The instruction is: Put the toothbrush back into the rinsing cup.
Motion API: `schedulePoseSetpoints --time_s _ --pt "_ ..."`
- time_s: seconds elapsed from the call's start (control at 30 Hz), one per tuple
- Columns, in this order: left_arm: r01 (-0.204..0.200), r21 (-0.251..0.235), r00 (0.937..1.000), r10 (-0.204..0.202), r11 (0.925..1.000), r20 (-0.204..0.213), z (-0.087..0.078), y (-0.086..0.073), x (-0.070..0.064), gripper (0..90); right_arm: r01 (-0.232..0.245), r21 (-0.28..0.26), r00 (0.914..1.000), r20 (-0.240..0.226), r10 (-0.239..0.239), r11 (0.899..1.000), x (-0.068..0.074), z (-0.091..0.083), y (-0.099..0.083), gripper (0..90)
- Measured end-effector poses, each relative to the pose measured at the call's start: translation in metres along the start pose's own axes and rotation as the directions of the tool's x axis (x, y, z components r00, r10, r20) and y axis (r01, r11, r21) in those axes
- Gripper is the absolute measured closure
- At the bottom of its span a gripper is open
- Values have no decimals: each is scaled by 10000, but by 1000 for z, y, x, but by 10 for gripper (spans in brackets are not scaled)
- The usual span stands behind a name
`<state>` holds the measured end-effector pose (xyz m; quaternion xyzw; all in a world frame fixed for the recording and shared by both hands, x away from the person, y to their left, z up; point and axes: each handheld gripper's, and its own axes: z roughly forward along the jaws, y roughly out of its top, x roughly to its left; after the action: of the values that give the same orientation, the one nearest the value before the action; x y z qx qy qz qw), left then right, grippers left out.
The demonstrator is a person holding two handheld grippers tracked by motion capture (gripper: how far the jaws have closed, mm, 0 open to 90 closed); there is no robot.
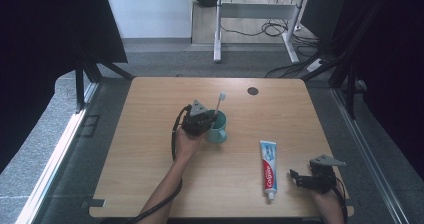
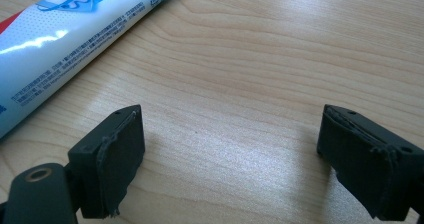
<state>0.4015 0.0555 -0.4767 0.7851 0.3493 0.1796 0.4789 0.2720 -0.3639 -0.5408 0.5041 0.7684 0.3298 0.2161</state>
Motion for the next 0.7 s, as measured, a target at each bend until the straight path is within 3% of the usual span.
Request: schedulePoseSetpoints --time_s 0.27,0.7 --pt "-99 452 9999 100 9989 -17 5 -2 -3 833 5 0 10000 -5 -5 10000 0 0 0 112" --pt "101 1033 9999 -102 9946 5 10 -2 0 805 18 5 10000 -15 -18 10000 0 0 0 113"
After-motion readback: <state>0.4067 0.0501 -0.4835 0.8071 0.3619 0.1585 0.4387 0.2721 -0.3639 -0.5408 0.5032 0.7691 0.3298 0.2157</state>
